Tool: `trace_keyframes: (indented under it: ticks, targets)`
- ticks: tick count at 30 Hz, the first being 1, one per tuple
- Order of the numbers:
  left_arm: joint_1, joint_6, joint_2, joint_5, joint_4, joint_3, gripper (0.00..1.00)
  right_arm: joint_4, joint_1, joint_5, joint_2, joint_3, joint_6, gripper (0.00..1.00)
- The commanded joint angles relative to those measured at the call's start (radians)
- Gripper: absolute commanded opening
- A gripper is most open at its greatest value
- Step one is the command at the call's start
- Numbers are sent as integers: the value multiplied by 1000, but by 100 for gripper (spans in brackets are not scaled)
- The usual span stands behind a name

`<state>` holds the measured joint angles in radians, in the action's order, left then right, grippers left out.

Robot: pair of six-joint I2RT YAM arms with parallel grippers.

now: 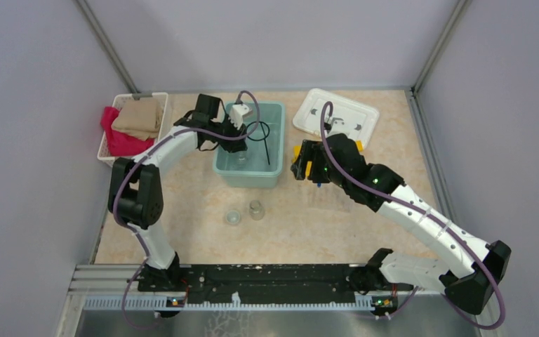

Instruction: Organize the chemistry lab equipment

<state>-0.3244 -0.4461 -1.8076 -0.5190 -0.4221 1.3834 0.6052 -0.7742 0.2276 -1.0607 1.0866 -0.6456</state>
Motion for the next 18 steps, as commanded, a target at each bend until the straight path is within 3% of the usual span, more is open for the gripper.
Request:
trace_keyframes:
  ticks: [1,12,14,15,18]
  targets:
    - [-7,-1,-16,-15,112,-27,0,3,3,14,9,46,21,71]
    - [-8,-19,-19,56,208,-83,0,-3,4,-11,-24,68,26,70]
    - [-9,-20,-19,70,208,-85,10,-5,2,-17,-24,65,20,70]
    - [-10,-15,-15,76,205,-82,24,-7,2,-19,-24,63,17,71]
    - [-10,-16,21,86,184,-76,42,-15,-5,-22,-19,48,10,71]
